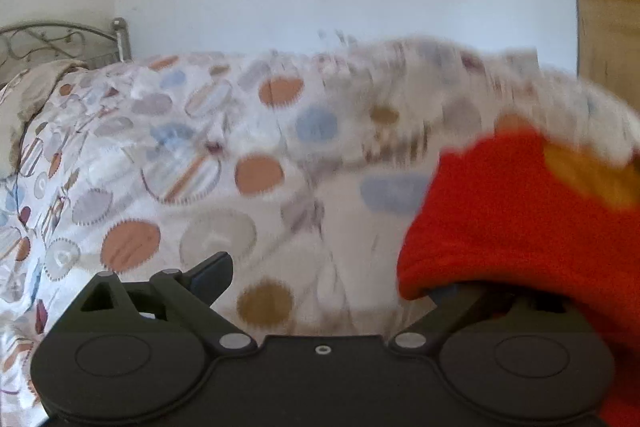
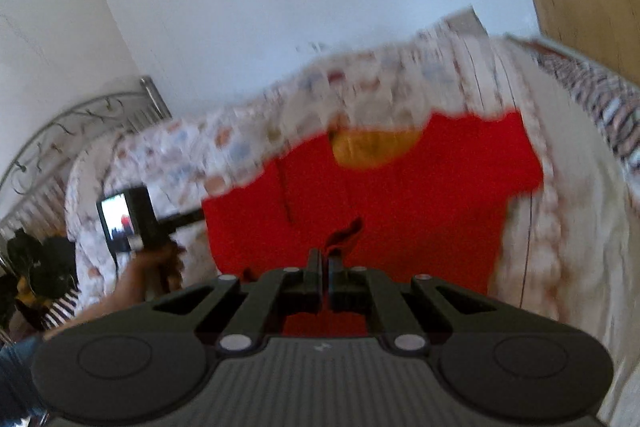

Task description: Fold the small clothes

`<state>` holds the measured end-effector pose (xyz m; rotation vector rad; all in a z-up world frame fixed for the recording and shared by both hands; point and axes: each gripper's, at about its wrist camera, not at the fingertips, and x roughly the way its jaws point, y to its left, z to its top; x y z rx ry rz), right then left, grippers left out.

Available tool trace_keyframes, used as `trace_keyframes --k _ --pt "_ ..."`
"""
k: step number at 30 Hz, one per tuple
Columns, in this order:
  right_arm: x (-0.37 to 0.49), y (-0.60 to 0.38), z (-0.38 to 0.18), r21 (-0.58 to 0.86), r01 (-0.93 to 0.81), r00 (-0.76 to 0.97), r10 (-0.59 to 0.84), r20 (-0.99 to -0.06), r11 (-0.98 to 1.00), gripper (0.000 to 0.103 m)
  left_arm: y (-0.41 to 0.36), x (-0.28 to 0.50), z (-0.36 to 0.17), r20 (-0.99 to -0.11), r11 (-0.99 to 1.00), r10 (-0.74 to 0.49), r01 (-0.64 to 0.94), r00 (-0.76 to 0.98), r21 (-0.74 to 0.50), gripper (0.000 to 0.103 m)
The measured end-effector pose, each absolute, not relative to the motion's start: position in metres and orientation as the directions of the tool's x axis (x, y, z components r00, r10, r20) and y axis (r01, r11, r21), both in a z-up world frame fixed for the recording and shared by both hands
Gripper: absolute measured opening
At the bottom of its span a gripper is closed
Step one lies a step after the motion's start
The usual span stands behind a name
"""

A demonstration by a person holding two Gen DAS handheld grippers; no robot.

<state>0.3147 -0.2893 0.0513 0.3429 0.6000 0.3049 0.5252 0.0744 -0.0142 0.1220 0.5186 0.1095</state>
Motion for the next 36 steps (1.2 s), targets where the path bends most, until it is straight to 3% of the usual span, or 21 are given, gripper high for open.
trace_keyframes --k 8,12,14,15,16,22,31,34,36 --pt "0.290 -0.288 0.028 0.389 -0.139 0.784 0.341 -0.519 0.911 0.003 0.084 0.484 -0.033 -0.550 0.978 0.171 -0.074 0.817 0.194 0.097" --pt "0.284 -0.286 0.031 0.358 -0.130 0.801 0.311 -0.512 0.925 0.007 0.100 0.438 -0.026 -0.550 0.992 0.112 -0.063 0.828 0.109 0.100" --pt "0.279 -0.288 0.030 0.348 -0.110 0.809 0.287 -0.513 0.931 0.024 0.106 0.409 -0.022 -0.549 0.997 0.069 -0.044 0.833 0.060 0.102" --pt "0.275 -0.290 0.029 0.347 -0.099 0.812 0.277 -0.513 0.933 0.049 0.107 0.396 -0.020 -0.549 0.999 0.046 -0.030 0.835 0.039 0.102" --pt "0.269 -0.292 0.028 0.349 -0.089 0.818 0.269 -0.509 0.933 0.068 0.107 0.385 -0.019 -0.551 1.000 0.020 -0.011 0.834 0.019 0.102" --pt "0.225 -0.304 0.014 0.337 -0.029 0.816 0.217 -0.535 0.941 0.096 0.104 0.322 -0.017 -0.589 0.987 -0.155 0.099 0.793 -0.127 0.102" --pt "0.169 -0.280 0.018 0.302 -0.046 0.829 0.205 -0.520 0.952 0.102 0.081 0.273 -0.031 -0.679 0.968 -0.252 0.172 0.689 -0.184 0.102" --pt "0.175 -0.272 0.023 0.367 -0.001 0.845 0.197 -0.496 0.930 0.102 0.076 0.266 -0.039 -0.715 0.971 -0.240 0.160 0.656 -0.178 0.093" --pt "0.184 -0.262 0.023 0.369 0.022 0.843 0.181 -0.506 0.929 0.095 0.075 0.264 -0.044 -0.741 0.969 -0.248 0.152 0.624 -0.197 0.082"
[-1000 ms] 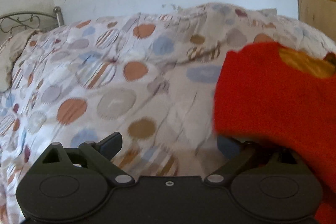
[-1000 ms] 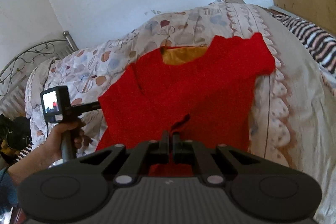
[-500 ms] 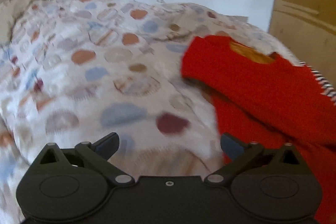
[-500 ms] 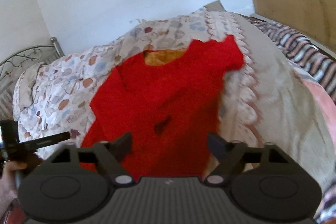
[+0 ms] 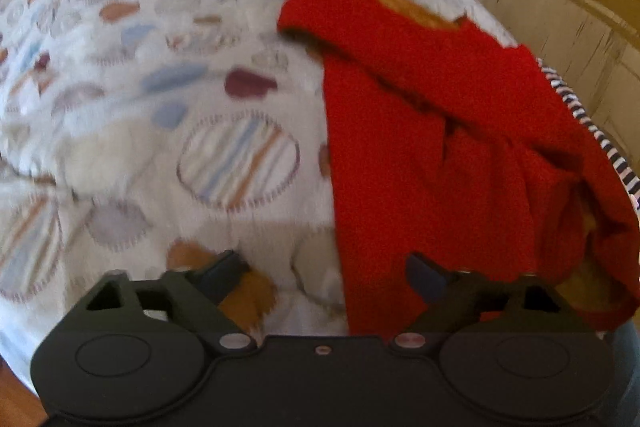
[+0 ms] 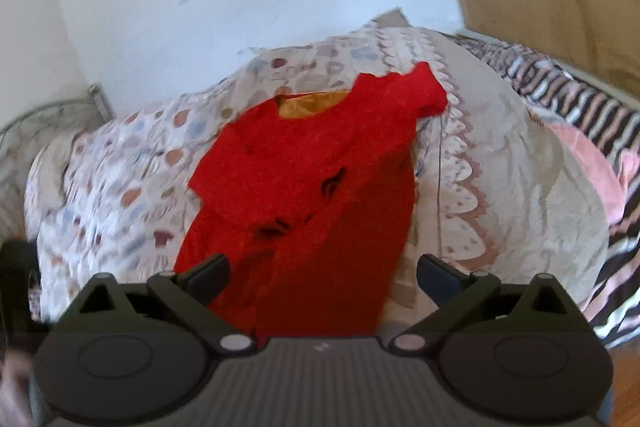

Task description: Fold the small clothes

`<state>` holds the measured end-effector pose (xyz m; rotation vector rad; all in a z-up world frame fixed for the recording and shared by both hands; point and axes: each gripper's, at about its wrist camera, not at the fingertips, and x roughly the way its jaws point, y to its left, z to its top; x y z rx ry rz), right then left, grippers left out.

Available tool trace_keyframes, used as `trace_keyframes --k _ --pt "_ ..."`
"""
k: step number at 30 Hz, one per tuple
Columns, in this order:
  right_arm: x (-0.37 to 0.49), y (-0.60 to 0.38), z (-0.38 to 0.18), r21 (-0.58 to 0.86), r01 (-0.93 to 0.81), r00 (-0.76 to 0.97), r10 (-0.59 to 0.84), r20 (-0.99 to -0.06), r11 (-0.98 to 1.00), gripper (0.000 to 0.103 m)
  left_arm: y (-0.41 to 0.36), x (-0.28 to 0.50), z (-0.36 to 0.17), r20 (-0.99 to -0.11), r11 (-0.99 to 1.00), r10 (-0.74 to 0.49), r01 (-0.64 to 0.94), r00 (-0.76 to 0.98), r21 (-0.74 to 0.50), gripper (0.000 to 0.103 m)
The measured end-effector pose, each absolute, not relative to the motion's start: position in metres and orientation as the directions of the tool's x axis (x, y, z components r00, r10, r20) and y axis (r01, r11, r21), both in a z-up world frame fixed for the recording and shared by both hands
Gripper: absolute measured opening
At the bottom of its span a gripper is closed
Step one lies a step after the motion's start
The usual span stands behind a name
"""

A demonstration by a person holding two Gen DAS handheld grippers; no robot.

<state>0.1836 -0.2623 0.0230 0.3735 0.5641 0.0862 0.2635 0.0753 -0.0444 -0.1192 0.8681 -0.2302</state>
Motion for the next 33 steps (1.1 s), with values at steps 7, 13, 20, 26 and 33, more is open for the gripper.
trace_keyframes --k 7,13,20,26,33 --pt "0.197 -0.244 0.003 0.243 0.035 0.800 0.119 -0.588 0.969 0.031 0.070 0.264 -0.049 -0.770 0.956 -0.293 0.163 0.566 -0.244 0.049" --pt "0.164 -0.296 0.016 0.340 0.036 0.833 0.160 -0.530 0.940 0.011 0.070 0.263 -0.032 -0.771 0.953 -0.302 0.181 0.561 -0.241 0.009" --pt "0.120 -0.378 0.029 0.431 0.076 0.848 0.169 -0.503 0.899 0.005 0.078 0.245 -0.010 -0.726 0.967 -0.256 0.171 0.638 -0.190 0.007" --pt "0.099 -0.412 -0.008 0.429 0.222 0.832 0.059 -0.552 0.875 0.000 0.078 0.250 -0.022 -0.755 0.974 -0.228 0.149 0.614 -0.173 0.007" --pt "0.114 -0.399 -0.011 0.494 0.105 0.856 0.175 -0.486 0.863 0.061 0.078 0.255 -0.030 -0.781 0.971 -0.238 0.143 0.578 -0.190 0.050"
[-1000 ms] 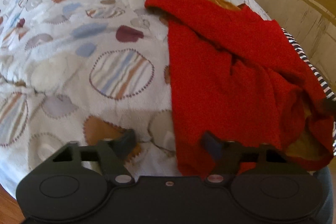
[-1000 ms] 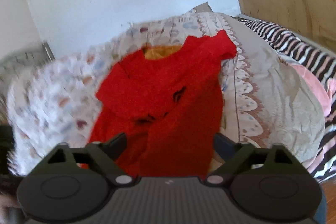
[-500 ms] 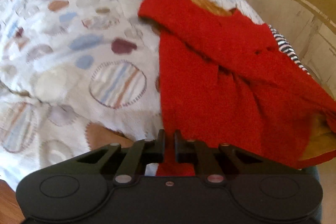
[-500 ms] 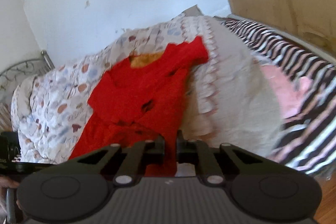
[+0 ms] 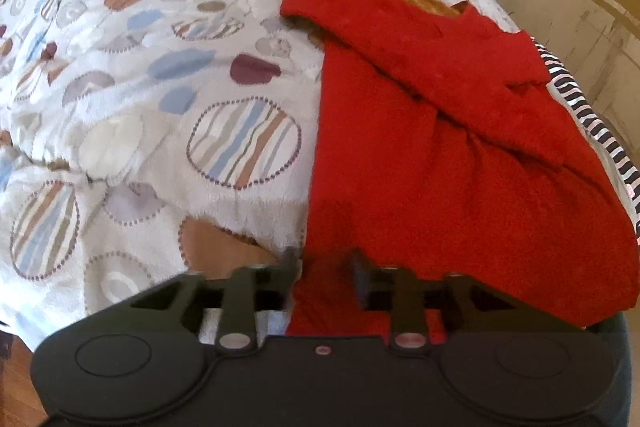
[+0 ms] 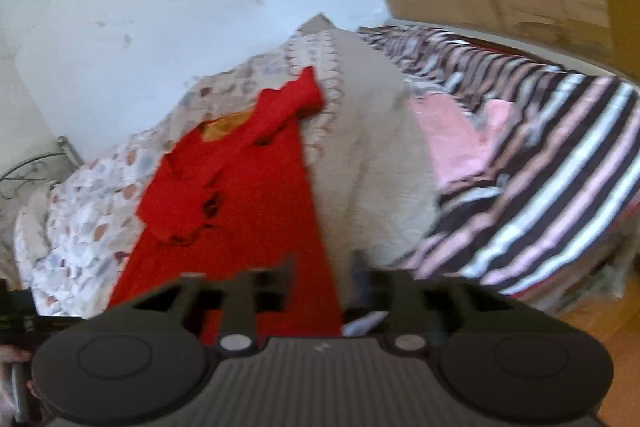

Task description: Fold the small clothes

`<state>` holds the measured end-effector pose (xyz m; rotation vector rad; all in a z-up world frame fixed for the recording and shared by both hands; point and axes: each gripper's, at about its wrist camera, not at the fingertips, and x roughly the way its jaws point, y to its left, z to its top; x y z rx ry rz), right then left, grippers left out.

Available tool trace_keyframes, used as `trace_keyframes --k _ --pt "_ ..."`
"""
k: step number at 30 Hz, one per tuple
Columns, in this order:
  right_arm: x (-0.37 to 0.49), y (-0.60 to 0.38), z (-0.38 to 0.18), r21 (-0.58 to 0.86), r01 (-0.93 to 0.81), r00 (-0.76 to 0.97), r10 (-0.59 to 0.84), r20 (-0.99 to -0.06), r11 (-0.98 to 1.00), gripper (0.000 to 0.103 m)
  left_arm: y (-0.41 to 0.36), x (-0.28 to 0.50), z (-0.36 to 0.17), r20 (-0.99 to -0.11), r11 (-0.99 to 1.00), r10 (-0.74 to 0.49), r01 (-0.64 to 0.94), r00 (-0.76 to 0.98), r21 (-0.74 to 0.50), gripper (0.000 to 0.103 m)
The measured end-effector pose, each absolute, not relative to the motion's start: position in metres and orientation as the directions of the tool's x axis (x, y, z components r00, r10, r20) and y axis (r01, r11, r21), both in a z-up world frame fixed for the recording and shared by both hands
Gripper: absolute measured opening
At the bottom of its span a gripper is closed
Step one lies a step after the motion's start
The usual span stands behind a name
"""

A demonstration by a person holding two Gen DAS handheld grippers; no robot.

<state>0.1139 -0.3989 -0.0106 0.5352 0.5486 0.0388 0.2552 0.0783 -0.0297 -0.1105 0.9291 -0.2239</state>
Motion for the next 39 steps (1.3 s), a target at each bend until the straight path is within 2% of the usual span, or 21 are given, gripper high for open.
trace_keyframes --k 2,3,4,5,6,7,11,14,16,19,22,24,28,32,34,36,38,39 --pt "0.127 -0.390 -0.012 0.502 0.070 0.852 0.210 -0.479 0.862 0.071 0.079 0.255 -0.035 -0.781 0.968 -0.250 0.147 0.572 -0.202 0.063" --pt "0.137 -0.387 -0.015 0.496 0.063 0.843 0.220 -0.492 0.866 0.075 0.078 0.256 -0.038 -0.786 0.968 -0.249 0.145 0.566 -0.203 0.062" --pt "0.141 -0.381 -0.019 0.487 0.061 0.832 0.225 -0.508 0.872 0.075 0.077 0.257 -0.040 -0.791 0.969 -0.248 0.144 0.559 -0.203 0.060" --pt "0.150 -0.376 -0.023 0.471 0.058 0.813 0.232 -0.534 0.881 0.073 0.076 0.258 -0.042 -0.795 0.968 -0.253 0.145 0.552 -0.207 0.045" --pt "0.157 -0.371 -0.027 0.454 0.061 0.798 0.230 -0.558 0.889 0.049 0.075 0.258 -0.042 -0.793 0.964 -0.267 0.151 0.548 -0.220 0.014" --pt "0.161 -0.367 -0.029 0.426 0.082 0.790 0.202 -0.579 0.901 0.010 0.075 0.257 -0.040 -0.787 0.957 -0.291 0.160 0.543 -0.244 0.009" --pt "0.143 -0.376 -0.012 0.484 0.072 0.834 0.214 -0.508 0.872 0.008 0.074 0.240 -0.003 -0.728 0.960 -0.282 0.186 0.625 -0.212 0.007" --pt "0.113 -0.381 0.020 0.437 0.054 0.865 0.176 -0.469 0.898 0.006 0.085 0.220 0.032 -0.650 0.960 -0.278 0.187 0.708 -0.208 0.007" --pt "0.098 -0.383 0.029 0.427 0.038 0.865 0.184 -0.466 0.903 0.004 0.090 0.210 0.041 -0.633 0.960 -0.276 0.174 0.723 -0.220 0.006" --pt "0.089 -0.382 0.017 0.401 0.049 0.832 0.185 -0.523 0.915 0.004 0.089 0.202 0.026 -0.678 0.971 -0.238 0.163 0.695 -0.174 0.006" --pt "0.090 -0.384 -0.007 0.434 0.072 0.800 0.209 -0.563 0.898 0.003 0.089 0.201 -0.004 -0.735 0.971 -0.239 0.154 0.634 -0.184 0.007" --pt "0.089 -0.379 -0.013 0.418 0.075 0.795 0.198 -0.573 0.905 0.003 0.083 0.200 -0.014 -0.742 0.978 -0.207 0.154 0.638 -0.141 0.007" --pt "0.088 -0.367 -0.011 0.328 0.042 0.797 0.167 -0.581 0.944 0.004 0.082 0.200 -0.013 -0.735 0.978 -0.206 0.165 0.647 -0.129 0.007" --pt "0.085 -0.361 -0.011 0.298 0.039 0.796 0.151 -0.586 0.954 0.004 0.082 0.199 -0.014 -0.737 0.979 -0.200 0.165 0.646 -0.121 0.009" --pt "0.085 -0.359 -0.012 0.289 0.028 0.796 0.153 -0.585 0.957 0.005 0.083 0.199 -0.015 -0.744 0.980 -0.190 0.164 0.641 -0.108 0.013" --pt "0.086 -0.356 -0.013 0.261 0.030 0.789 0.138 -0.599 0.965 0.008 0.082 0.199 -0.015 -0.754 0.982 -0.174 0.168 0.634 -0.086 0.028" --pt "0.088 -0.352 -0.013 0.222 0.038 0.779 0.110 -0.617 0.974 0.019 0.082 0.198 -0.013 -0.751 0.979 -0.184 0.189 0.634 -0.081 0.039" --pt "0.087 -0.348 -0.013 0.195 0.038 0.779 0.093 -0.620 0.980 0.036 0.082 0.197 -0.011 -0.745 0.977 -0.188 0.196 0.640 -0.078 0.050"
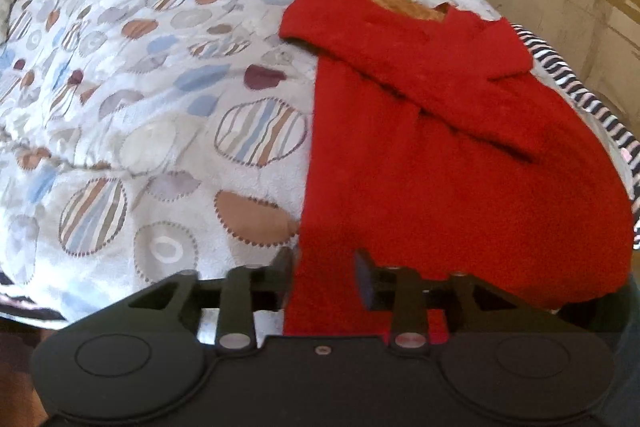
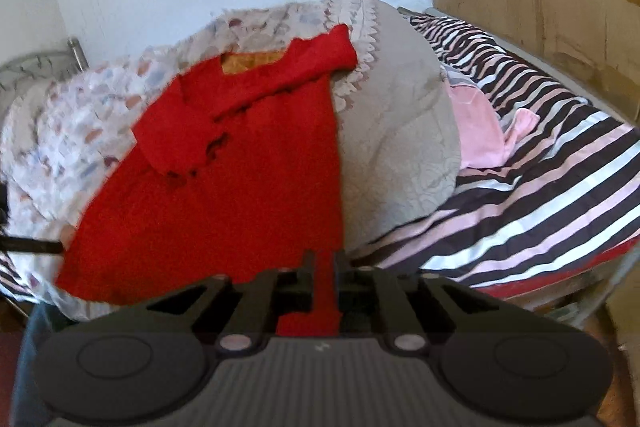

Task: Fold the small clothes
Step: 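Fold the side edge inward with the right tool toward the sweater center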

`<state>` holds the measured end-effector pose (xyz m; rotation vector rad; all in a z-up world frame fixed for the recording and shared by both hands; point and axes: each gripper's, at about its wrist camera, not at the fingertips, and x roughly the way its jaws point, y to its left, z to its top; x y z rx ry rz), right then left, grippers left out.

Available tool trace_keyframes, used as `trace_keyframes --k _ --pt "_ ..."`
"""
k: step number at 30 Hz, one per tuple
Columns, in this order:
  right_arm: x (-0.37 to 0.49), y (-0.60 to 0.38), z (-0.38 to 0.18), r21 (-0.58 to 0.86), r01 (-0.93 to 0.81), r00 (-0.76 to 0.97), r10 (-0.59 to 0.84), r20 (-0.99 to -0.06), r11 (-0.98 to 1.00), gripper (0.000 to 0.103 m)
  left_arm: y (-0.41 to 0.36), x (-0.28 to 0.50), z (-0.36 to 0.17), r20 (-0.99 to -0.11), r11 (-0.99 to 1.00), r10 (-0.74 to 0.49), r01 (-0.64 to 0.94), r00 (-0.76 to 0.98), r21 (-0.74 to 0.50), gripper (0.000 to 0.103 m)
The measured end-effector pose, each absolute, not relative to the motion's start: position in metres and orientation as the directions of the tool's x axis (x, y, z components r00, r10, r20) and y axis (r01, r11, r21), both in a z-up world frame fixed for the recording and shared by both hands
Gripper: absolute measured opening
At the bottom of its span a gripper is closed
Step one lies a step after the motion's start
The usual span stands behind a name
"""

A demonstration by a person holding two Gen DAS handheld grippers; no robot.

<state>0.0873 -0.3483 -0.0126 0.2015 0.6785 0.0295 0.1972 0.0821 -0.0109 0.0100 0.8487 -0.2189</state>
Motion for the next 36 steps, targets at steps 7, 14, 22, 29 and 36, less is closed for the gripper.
trace_keyframes --k 7,14,22,29,36 --pt "0.080 -0.321 -0.003 0.032 -0.055 0.818 0.063 -0.572 0.998 0.097 0.073 0.188 0.007 -0.635 0.986 -0.123 0.166 0.763 0.008 0.102" --pt "0.072 -0.262 -0.020 -0.401 -0.259 0.830 -0.009 -0.557 0.879 0.103 0.048 0.187 0.006 -0.615 0.973 -0.115 0.213 0.780 0.087 0.102" --pt "0.084 -0.216 -0.058 -0.654 -0.266 0.849 -0.149 -0.507 0.708 0.103 0.034 0.184 -0.002 -0.647 0.956 -0.175 0.284 0.742 0.067 0.102" --pt "0.081 -0.212 -0.055 -0.759 -0.101 0.937 -0.195 -0.289 0.643 0.092 0.031 0.176 -0.003 -0.639 0.944 -0.195 0.320 0.744 0.086 0.102" --pt "0.076 -0.225 -0.035 -0.612 -0.164 0.934 -0.077 -0.348 0.774 0.035 0.024 0.163 -0.004 -0.629 0.898 -0.282 0.430 0.725 0.094 0.102"
